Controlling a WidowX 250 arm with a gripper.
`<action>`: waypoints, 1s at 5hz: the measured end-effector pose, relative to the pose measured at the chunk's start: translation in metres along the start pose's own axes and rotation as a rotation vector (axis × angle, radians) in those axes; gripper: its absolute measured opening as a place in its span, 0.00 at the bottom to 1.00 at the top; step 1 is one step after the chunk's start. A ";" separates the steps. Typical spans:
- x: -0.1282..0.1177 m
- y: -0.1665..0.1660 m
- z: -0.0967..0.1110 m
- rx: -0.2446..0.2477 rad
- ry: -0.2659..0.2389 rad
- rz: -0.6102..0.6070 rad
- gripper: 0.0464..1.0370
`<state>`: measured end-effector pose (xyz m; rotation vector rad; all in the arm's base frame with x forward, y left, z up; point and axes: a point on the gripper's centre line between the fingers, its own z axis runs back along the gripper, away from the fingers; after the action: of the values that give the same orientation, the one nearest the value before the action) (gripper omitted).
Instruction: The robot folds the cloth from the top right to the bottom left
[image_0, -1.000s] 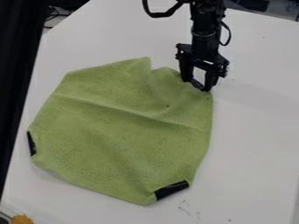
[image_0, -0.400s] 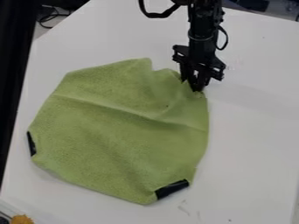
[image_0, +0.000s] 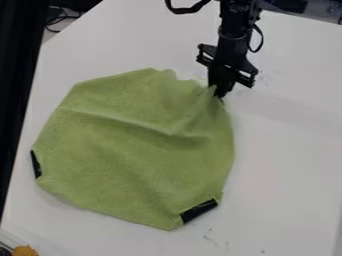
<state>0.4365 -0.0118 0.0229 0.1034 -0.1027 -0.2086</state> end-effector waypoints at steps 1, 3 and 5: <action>0.005 0.008 0.009 0.018 -0.009 0.009 0.10; -0.014 0.037 0.081 0.049 -0.158 0.187 0.10; -0.099 0.064 0.100 0.039 -0.258 0.422 0.10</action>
<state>0.3419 0.0623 0.1199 0.0910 -0.3808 0.2032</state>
